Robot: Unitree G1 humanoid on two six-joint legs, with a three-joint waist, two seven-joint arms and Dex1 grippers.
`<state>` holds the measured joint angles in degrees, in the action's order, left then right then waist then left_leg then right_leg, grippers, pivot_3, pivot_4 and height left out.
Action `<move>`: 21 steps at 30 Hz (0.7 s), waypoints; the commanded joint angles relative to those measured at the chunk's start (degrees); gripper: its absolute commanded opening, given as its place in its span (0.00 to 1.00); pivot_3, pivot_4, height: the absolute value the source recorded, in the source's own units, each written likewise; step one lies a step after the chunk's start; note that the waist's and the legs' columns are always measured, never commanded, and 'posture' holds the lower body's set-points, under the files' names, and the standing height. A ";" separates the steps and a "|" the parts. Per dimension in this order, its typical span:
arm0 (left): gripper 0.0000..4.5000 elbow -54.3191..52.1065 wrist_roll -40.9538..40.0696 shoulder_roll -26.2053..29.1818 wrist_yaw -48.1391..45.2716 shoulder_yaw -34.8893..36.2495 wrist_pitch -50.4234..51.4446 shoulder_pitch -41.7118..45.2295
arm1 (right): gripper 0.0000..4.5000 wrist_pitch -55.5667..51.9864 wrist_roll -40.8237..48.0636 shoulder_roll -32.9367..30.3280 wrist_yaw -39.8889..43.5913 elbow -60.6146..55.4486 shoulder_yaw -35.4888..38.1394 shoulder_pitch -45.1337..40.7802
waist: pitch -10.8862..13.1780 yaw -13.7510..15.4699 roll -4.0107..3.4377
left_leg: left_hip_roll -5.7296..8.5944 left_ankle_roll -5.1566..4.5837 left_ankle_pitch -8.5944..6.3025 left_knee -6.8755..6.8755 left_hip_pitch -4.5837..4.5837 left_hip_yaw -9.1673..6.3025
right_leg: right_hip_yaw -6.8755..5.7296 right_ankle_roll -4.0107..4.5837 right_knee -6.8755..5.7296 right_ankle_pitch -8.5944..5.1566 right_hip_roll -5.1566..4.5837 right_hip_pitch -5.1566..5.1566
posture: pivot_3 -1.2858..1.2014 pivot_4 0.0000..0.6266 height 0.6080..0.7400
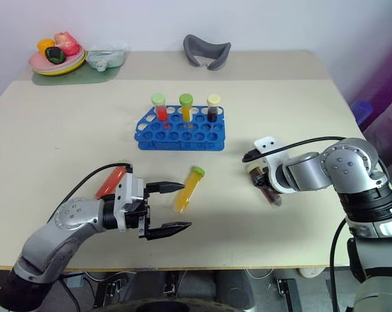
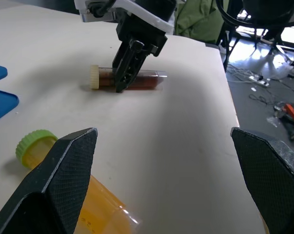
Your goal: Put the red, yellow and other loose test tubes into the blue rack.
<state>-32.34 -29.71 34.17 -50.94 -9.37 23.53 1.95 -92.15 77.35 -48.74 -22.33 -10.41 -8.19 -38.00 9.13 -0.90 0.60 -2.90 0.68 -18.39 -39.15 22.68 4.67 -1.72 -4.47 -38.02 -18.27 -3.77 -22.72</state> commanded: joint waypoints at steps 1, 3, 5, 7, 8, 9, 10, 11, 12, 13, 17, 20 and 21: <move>1.00 -0.70 -2.09 0.26 2.35 5.63 0.53 0.05 | 0.27 3.66 -6.25 -1.99 8.87 -10.56 -1.00 -4.33 | 0.06 0.03 -0.12 | 0.00 0.00 0.00 0.00 0.15 0.00 | 0.00 0.00 -0.03 0.00 0.00 -0.15 | 0.52 0.24 0.96; 1.00 0.18 -2.39 1.00 3.39 8.75 0.73 -0.56 | 0.27 9.70 -11.63 -4.45 17.00 -16.97 -2.76 -5.57 | 0.06 0.14 -0.13 | -0.01 0.03 0.02 -0.02 0.51 -0.05 | -0.01 0.00 -0.06 0.00 0.03 -0.52 | 0.52 0.24 0.96; 1.00 0.29 -2.39 1.95 3.56 10.72 0.98 -1.33 | 0.27 22.12 -19.43 -5.20 25.90 -21.26 -2.14 -4.64 | 0.06 0.14 -0.12 | 0.00 0.04 0.03 -0.03 0.76 -0.09 | -0.02 -0.01 -0.05 0.01 0.05 -0.78 | 0.52 0.24 0.96; 1.00 -0.19 -2.88 2.44 3.49 11.63 1.31 -1.78 | 0.27 36.58 -24.61 0.25 32.40 -21.06 2.00 -2.11 | 0.08 0.13 -0.06 | 0.02 0.03 0.02 -0.01 0.77 -0.07 | -0.03 -0.02 0.05 0.01 0.03 -0.76 | 0.52 0.24 0.96; 1.00 -0.36 -3.08 2.46 3.49 11.78 1.45 -1.82 | 0.27 41.66 -25.60 3.79 34.31 -19.76 3.83 -0.98 | 0.08 0.09 0.04 | 0.03 0.02 0.01 -0.02 0.77 -0.06 | -0.03 -0.03 0.06 0.02 0.02 -0.73 | 0.52 0.24 0.96; 1.00 -0.46 -3.36 2.34 3.57 11.82 1.62 -1.83 | 0.27 44.60 -27.29 6.67 34.68 -18.08 4.37 -0.27 | 0.07 0.08 0.04 | 0.03 0.02 0.01 -0.04 0.75 -0.05 | -0.04 -0.04 0.08 0.02 0.02 -0.69 | 0.52 0.24 0.96; 1.00 -0.54 -3.53 2.10 3.76 11.66 1.70 -1.88 | 0.27 47.10 -30.55 9.95 32.89 -16.20 3.97 0.19 | 0.08 0.09 0.02 | 0.03 0.02 0.02 -0.06 0.75 -0.04 | -0.03 -0.05 0.06 0.03 0.01 -0.67 | 0.52 0.24 0.96; 1.00 -0.45 -3.45 1.72 4.07 11.30 1.70 -1.78 | 0.27 49.55 -33.77 12.96 31.44 -14.41 3.18 0.55 | 0.07 0.14 0.04 | 0.04 0.03 0.02 -0.08 0.72 -0.02 | -0.03 -0.07 0.01 0.04 0.00 -0.66 | 0.52 0.24 0.96; 1.00 -0.35 -3.24 1.14 4.53 10.86 1.57 -1.69 | 0.27 52.30 -37.26 15.77 30.49 -12.56 1.96 0.97 | 0.07 0.24 0.05 | 0.03 0.07 0.04 -0.10 0.69 -0.03 | -0.05 -0.06 -0.02 0.04 0.00 -0.63 | 0.52 0.24 0.96; 1.00 -0.25 -2.99 0.45 5.08 10.48 1.47 -1.52 | 0.27 56.37 -41.11 18.34 30.15 -11.11 0.96 1.70 | 0.07 0.36 0.04 | 0.04 0.21 0.13 -0.12 0.69 -0.04 | -0.06 -0.06 -0.02 0.04 0.00 -0.62 | 0.52 0.24 0.96; 1.00 -0.33 -2.73 -2.13 7.20 9.98 1.20 -1.33 | 0.27 69.77 -50.80 27.50 29.89 -5.75 -0.07 5.73 | 0.08 0.14 0.03 | 0.06 0.37 0.22 -0.13 0.70 -0.01 | -0.06 -0.06 -0.05 0.04 0.00 -0.65 | 0.52 0.24 0.96; 1.00 -0.53 -2.00 -3.24 8.19 9.17 1.14 -1.23 | 0.27 77.18 -55.08 32.51 30.52 -1.61 0.65 8.45 | 0.09 0.03 0.02 | 0.04 0.43 0.25 -0.09 0.70 0.01 | -0.05 -0.06 -0.07 0.04 0.03 -0.69 | 0.52 0.24 0.96; 1.00 -0.64 -1.75 -3.48 8.46 8.83 1.12 -1.20 | 0.27 79.50 -56.40 33.60 30.80 -0.27 0.86 9.21 | 0.08 0.01 0.01 | 0.03 0.43 0.25 -0.09 0.69 0.01 | -0.06 -0.06 -0.08 0.04 0.04 -0.69 | 0.52 0.24 0.96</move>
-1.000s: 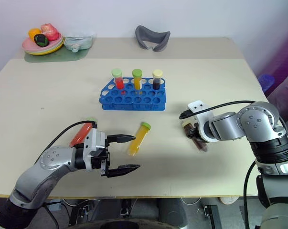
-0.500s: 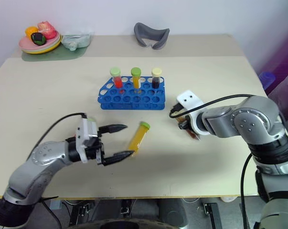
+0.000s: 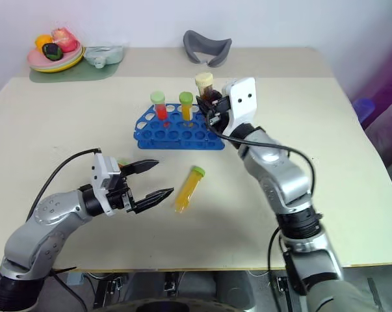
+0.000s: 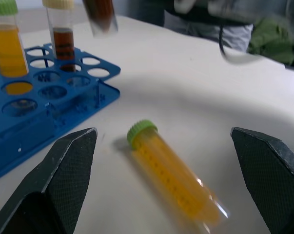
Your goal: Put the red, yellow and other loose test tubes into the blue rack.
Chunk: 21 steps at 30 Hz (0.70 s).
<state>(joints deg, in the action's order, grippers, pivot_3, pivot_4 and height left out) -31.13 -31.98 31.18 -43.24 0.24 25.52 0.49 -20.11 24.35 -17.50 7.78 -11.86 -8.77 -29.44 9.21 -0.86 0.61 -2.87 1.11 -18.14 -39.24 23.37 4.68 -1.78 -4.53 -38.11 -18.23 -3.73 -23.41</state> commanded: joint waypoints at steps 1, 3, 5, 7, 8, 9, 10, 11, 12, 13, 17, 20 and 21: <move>1.00 -2.07 0.67 -0.75 1.13 -1.09 -0.79 0.33 | 0.27 9.95 -4.87 3.20 1.18 2.37 1.50 1.35 | 0.00 -0.04 -0.01 | 0.00 0.01 0.00 0.00 0.00 0.00 | 0.00 0.00 -0.01 0.00 0.01 0.00 | 0.52 0.24 0.96; 1.00 -2.47 0.67 -1.15 1.93 -1.40 -0.63 0.54 | 0.27 12.94 -5.57 5.00 2.45 3.96 2.22 2.13 | 0.00 -0.04 -0.01 | 0.00 0.01 0.01 -0.01 -0.01 0.01 | 0.00 0.00 -0.02 0.00 0.01 0.01 | 0.52 0.24 0.96; 1.00 -2.68 0.86 -1.46 2.81 -1.42 -0.71 0.60 | 0.27 14.81 -6.18 6.40 3.20 5.38 2.76 2.68 | 0.00 -0.05 -0.01 | 0.01 0.01 0.01 -0.02 -0.02 0.01 | 0.00 0.00 -0.04 0.00 0.02 0.01 | 0.52 0.24 0.96; 1.00 -2.25 1.60 -1.79 3.73 -1.20 -1.23 0.75 | 0.27 16.46 -7.44 7.44 3.81 6.79 2.72 3.09 | 0.00 -0.04 -0.01 | 0.01 0.02 0.01 -0.02 -0.03 0.00 | 0.01 0.00 -0.06 0.00 0.02 0.01 | 0.52 0.24 0.96; 1.00 -1.73 1.99 -2.15 4.22 -0.98 -1.65 0.93 | 0.27 17.27 -8.05 7.95 3.99 7.52 2.64 3.26 | 0.00 -0.05 -0.02 | 0.01 0.02 0.01 -0.02 -0.03 0.00 | 0.01 0.00 -0.06 0.00 0.02 0.02 | 0.52 0.24 0.96; 1.00 -1.08 2.49 -2.50 4.60 -0.79 -2.24 1.16 | 0.27 18.18 -8.71 8.51 4.05 8.36 2.61 3.37 | 0.00 -0.04 -0.02 | 0.01 0.02 0.01 -0.02 -0.04 0.01 | 0.01 0.00 -0.06 0.00 0.02 0.02 | 0.52 0.24 0.96; 1.00 -0.61 2.91 -2.76 4.84 -0.68 -2.73 1.32 | 0.27 18.99 -9.24 9.01 4.17 9.05 2.66 3.46 | 0.00 -0.04 -0.02 | 0.01 0.02 0.01 -0.02 -0.04 0.01 | 0.01 0.00 -0.06 0.00 0.02 0.02 | 0.52 0.24 0.96; 1.00 -0.26 3.36 -2.93 5.00 -0.65 -3.18 1.45 | 0.27 19.89 -9.77 9.48 4.25 9.80 2.77 3.54 | 0.00 -0.02 -0.02 | 0.01 0.02 0.01 -0.02 -0.04 0.01 | 0.01 0.00 -0.07 0.00 0.03 0.02 | 0.52 0.24 0.96; 1.00 -0.01 3.76 -3.06 5.09 -0.67 -3.61 1.53 | 0.27 20.79 -10.29 9.90 4.29 10.59 2.94 3.59 | 0.00 -0.03 -0.01 | 0.01 0.03 0.02 -0.02 -0.04 0.01 | 0.01 0.00 -0.07 0.00 0.03 0.02 | 0.52 0.24 0.96; 1.00 0.28 4.37 -3.09 5.15 -0.79 -4.16 1.61 | 0.27 21.72 -10.79 10.29 4.27 11.54 3.15 3.64 | 0.00 -0.06 -0.02 | 0.01 0.04 0.02 -0.02 -0.04 0.01 | 0.00 0.00 -0.08 0.00 0.04 0.02 | 0.52 0.24 0.96; 1.00 1.14 5.59 -3.41 5.16 -0.99 -5.59 1.61 | 0.27 25.20 -12.56 11.79 3.78 15.44 4.30 3.68 | 0.00 -0.05 -0.02 | 0.02 0.05 0.03 -0.02 -0.05 0.02 | 0.01 0.00 -0.09 0.00 0.05 0.02 | 0.52 0.24 0.96; 1.00 1.35 5.71 -3.66 5.04 -1.04 -5.91 1.53 | 0.27 27.01 -13.41 12.76 3.96 17.73 4.86 3.39 | 0.00 -0.08 -0.02 | 0.02 0.06 0.03 -0.02 -0.06 0.02 | 0.00 0.00 -0.10 0.00 0.05 0.03 | 0.52 0.24 0.96; 1.00 1.41 5.74 -3.71 5.04 -1.09 -6.02 1.52 | 0.27 27.59 -13.75 13.01 4.02 18.32 4.92 3.38 | 0.00 -0.09 -0.02 | 0.02 0.06 0.04 -0.02 -0.07 0.02 | 0.00 0.00 -0.10 0.00 0.05 0.03 | 0.52 0.24 0.96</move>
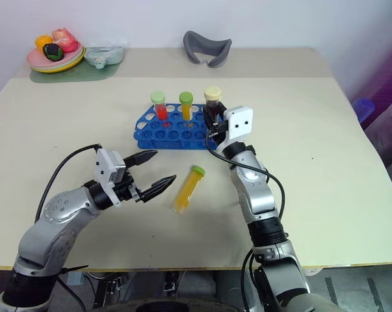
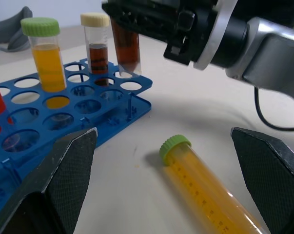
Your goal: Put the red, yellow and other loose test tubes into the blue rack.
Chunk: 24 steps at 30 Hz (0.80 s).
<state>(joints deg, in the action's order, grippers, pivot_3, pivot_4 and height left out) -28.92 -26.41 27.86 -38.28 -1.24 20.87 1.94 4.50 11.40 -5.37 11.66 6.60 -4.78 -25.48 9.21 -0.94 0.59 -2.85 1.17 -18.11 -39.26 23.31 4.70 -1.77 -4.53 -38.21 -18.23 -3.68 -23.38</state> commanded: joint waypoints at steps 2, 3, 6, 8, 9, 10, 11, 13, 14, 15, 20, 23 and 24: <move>1.00 -0.67 0.23 -0.51 0.06 0.29 -1.49 0.15 | 0.27 4.08 -1.39 1.31 0.12 1.20 1.20 -0.49 | 0.00 -0.01 0.00 | 0.00 0.00 0.00 0.00 0.00 0.00 | 0.00 0.00 0.00 0.00 0.00 0.00 | 0.52 0.24 0.96; 1.00 -0.59 0.26 -0.62 0.07 0.25 -1.49 0.28 | 0.27 4.78 -1.84 1.51 -0.04 2.00 1.41 -0.40 | 0.00 -0.01 0.00 | 0.00 0.00 0.00 0.00 0.00 0.00 | 0.00 0.00 0.00 0.00 0.00 0.00 | 0.52 0.24 0.96; 1.00 -0.51 0.37 -0.89 0.08 0.13 -1.44 0.48 | 0.27 6.18 -2.29 2.00 -0.07 3.49 2.05 -0.24 | -0.01 -0.01 -0.01 | 0.00 0.01 0.01 0.00 -0.02 0.00 | 0.00 0.00 -0.02 0.00 0.00 0.01 | 0.52 0.24 0.96; 1.00 -0.51 0.42 -1.00 0.04 0.14 -1.40 0.53 | 0.27 6.70 -2.36 2.27 0.03 3.96 2.36 -0.28 | -0.01 -0.01 -0.01 | 0.00 0.02 0.01 0.00 -0.02 0.00 | 0.00 0.00 -0.03 0.00 0.00 0.01 | 0.52 0.24 0.96; 1.00 -0.49 0.45 -1.06 0.01 0.15 -1.39 0.54 | 0.27 6.94 -2.45 2.43 0.08 4.24 2.46 -0.29 | -0.01 0.00 -0.01 | 0.00 0.03 0.01 0.00 -0.02 0.00 | 0.00 0.00 -0.03 0.00 0.00 0.01 | 0.52 0.24 0.96; 1.00 -0.48 0.49 -1.10 -0.01 0.16 -1.38 0.55 | 0.27 7.21 -2.55 2.58 0.14 4.51 2.50 -0.28 | -0.01 0.00 -0.01 | 0.00 0.03 0.02 0.00 -0.02 0.00 | 0.00 0.00 -0.03 0.00 0.00 0.02 | 0.52 0.24 0.96; 1.00 -0.49 0.51 -1.15 -0.03 0.17 -1.33 0.58 | 0.27 7.49 -2.65 2.73 0.19 4.74 2.48 -0.27 | -0.01 -0.01 -0.01 | 0.00 0.03 0.02 -0.01 -0.03 0.00 | 0.00 0.00 -0.03 0.00 0.01 0.02 | 0.52 0.24 0.96; 1.00 -0.51 0.49 -1.22 -0.01 0.17 -1.19 0.66 | 0.27 8.05 -2.61 3.06 0.48 5.09 2.39 -0.28 | -0.01 -0.02 -0.01 | 0.00 0.03 0.02 -0.01 -0.03 0.00 | 0.00 0.00 -0.04 0.00 0.01 0.02 | 0.52 0.24 0.96; 1.00 -0.46 0.48 -1.25 -0.04 0.16 -1.14 0.75 | 0.27 8.32 -2.67 3.23 0.56 5.36 2.35 -0.39 | -0.01 -0.02 -0.01 | 0.00 0.03 0.02 -0.01 -0.04 0.00 | 0.00 0.00 -0.04 0.00 0.00 0.02 | 0.52 0.24 0.96; 1.00 -0.41 0.46 -1.27 -0.06 0.14 -1.10 0.81 | 0.27 8.53 -2.69 3.39 0.65 5.62 2.33 -0.47 | -0.01 -0.02 -0.01 | 0.00 0.04 0.02 -0.01 -0.04 0.00 | 0.00 0.00 -0.04 0.00 0.01 0.02 | 0.52 0.24 0.96; 1.00 -0.34 0.27 -1.12 -0.46 0.22 -1.11 0.50 | 0.27 8.99 -2.45 4.17 1.46 6.24 1.98 -0.54 | -0.02 -0.09 -0.02 | 0.00 0.05 0.03 -0.01 -0.06 0.00 | 0.00 0.00 -0.06 0.00 0.01 0.04 | 0.52 0.24 0.96; 1.00 -0.17 0.23 -1.01 -0.84 0.41 -1.35 0.07 | 0.27 9.07 -2.40 4.56 1.82 6.31 1.93 -0.46 | -0.02 -0.10 -0.02 | 0.00 0.05 0.03 -0.01 -0.06 0.00 | 0.00 0.00 -0.06 0.00 0.01 0.03 | 0.52 0.24 0.96; 1.00 -0.08 0.24 -0.98 -1.00 0.46 -1.47 -0.11 | 0.27 9.14 -2.53 4.65 1.84 6.36 1.93 -0.43 | -0.02 -0.10 -0.02 | 0.00 0.06 0.03 -0.01 -0.06 0.00 | 0.00 0.00 -0.07 0.00 0.01 0.03 | 0.52 0.24 0.96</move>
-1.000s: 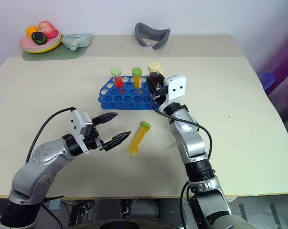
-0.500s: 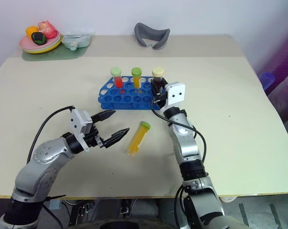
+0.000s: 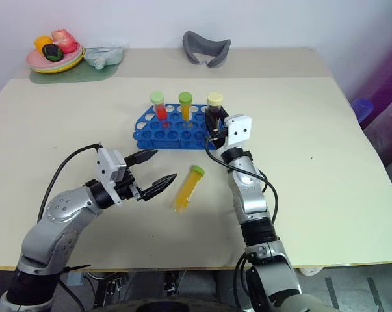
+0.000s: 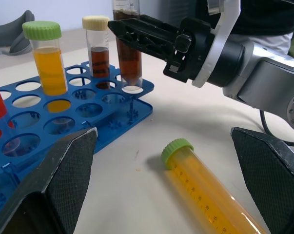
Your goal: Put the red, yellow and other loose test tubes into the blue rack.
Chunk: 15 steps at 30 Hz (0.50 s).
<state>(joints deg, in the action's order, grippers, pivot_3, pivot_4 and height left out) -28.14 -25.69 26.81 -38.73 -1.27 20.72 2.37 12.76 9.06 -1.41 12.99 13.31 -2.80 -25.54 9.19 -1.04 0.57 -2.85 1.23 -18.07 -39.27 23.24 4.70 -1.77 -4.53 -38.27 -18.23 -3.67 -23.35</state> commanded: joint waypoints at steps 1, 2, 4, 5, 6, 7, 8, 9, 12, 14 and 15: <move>1.00 -0.79 -0.46 0.10 -0.71 0.54 -1.46 -0.74 | 0.27 0.96 -0.29 0.77 0.54 -0.30 -0.01 -0.33 | 0.00 0.00 0.00 | 0.00 0.00 0.00 0.00 0.00 0.00 | 0.00 0.00 0.00 0.00 0.00 0.00 | 0.52 0.24 0.96; 1.00 -0.69 -0.43 0.11 -0.83 0.57 -1.56 -0.84 | 0.27 1.01 -0.37 0.85 0.53 -0.17 0.08 -0.32 | 0.00 0.01 0.00 | 0.00 0.00 0.00 0.00 0.00 0.00 | 0.00 0.00 0.00 0.00 0.00 0.00 | 0.52 0.24 0.96; 1.00 -0.51 -0.38 0.10 -1.00 0.63 -1.70 -0.93 | 0.27 1.16 -0.49 0.91 0.41 0.09 0.27 -0.34 | 0.00 0.05 0.00 | 0.00 0.00 0.00 0.00 -0.01 0.00 | 0.00 0.00 -0.01 0.00 0.00 0.01 | 0.52 0.24 0.96; 1.00 -0.35 -0.33 0.09 -1.12 0.67 -1.85 -1.00 | 0.27 1.30 -0.50 0.90 0.38 0.25 0.37 -0.37 | 0.00 0.04 0.00 | 0.00 0.00 0.00 -0.01 -0.02 0.00 | 0.00 0.00 -0.01 0.00 0.00 0.02 | 0.52 0.24 0.96; 1.00 -0.20 -0.27 0.08 -1.25 0.70 -2.04 -1.12 | 0.27 1.46 -0.50 0.84 0.39 0.39 0.47 -0.33 | 0.00 0.04 0.00 | 0.00 0.00 0.00 -0.01 -0.03 0.00 | 0.00 0.00 -0.01 0.00 0.00 0.03 | 0.52 0.24 0.96; 1.00 -0.08 -0.20 0.05 -1.35 0.69 -2.24 -1.25 | 0.27 1.64 -0.57 0.76 0.33 0.52 0.59 -0.26 | -0.01 0.04 -0.01 | 0.00 0.00 0.00 -0.01 -0.04 0.00 | 0.00 0.00 -0.01 0.00 0.00 0.03 | 0.52 0.24 0.96; 1.00 0.03 -0.13 0.02 -1.42 0.67 -2.41 -1.33 | 0.27 1.81 -0.60 0.70 0.30 0.66 0.74 -0.21 | -0.01 0.03 -0.01 | 0.00 0.00 0.00 -0.01 -0.04 0.00 | 0.00 0.00 -0.02 0.00 0.01 0.03 | 0.52 0.24 0.96; 1.00 0.12 -0.08 -0.01 -1.46 0.62 -2.58 -1.40 | 0.27 1.89 -0.54 0.63 0.29 0.77 0.94 -0.16 | -0.01 0.04 -0.01 | 0.00 0.01 0.00 -0.01 -0.04 0.00 | 0.00 0.00 -0.02 0.00 0.00 0.03 | 0.52 0.24 0.96; 1.00 0.39 0.03 -0.08 -1.50 0.48 -3.06 -1.46 | 0.27 2.21 -0.68 0.42 0.08 1.14 1.39 -0.13 | -0.01 0.06 -0.01 | 0.00 0.01 0.01 -0.01 -0.05 0.00 | 0.00 0.00 -0.03 0.00 0.00 0.04 | 0.52 0.24 0.96; 1.00 0.60 0.10 -0.14 -1.56 0.42 -3.36 -1.48 | 0.27 2.62 -0.94 0.33 -0.23 1.55 1.77 -0.20 | -0.01 0.08 -0.01 | 0.01 0.01 0.01 -0.01 -0.06 0.00 | 0.00 0.00 -0.03 0.00 0.00 0.05 | 0.52 0.24 0.96; 1.00 0.69 0.11 -0.15 -1.59 0.41 -3.48 -1.50 | 0.27 2.77 -1.03 0.34 -0.30 1.74 1.92 -0.25 | -0.01 0.06 0.00 | 0.01 0.01 0.01 -0.01 -0.06 0.00 | 0.00 0.00 -0.03 0.00 0.00 0.05 | 0.52 0.24 0.96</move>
<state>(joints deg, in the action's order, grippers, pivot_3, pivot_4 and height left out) -27.00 -25.53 26.81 -39.92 -1.26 18.58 0.81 14.68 8.17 -1.11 13.08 14.84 -1.58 -25.54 9.18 -0.98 0.57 -2.84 1.24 -18.07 -39.28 23.17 4.70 -1.77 -4.52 -38.30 -18.23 -3.67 -23.28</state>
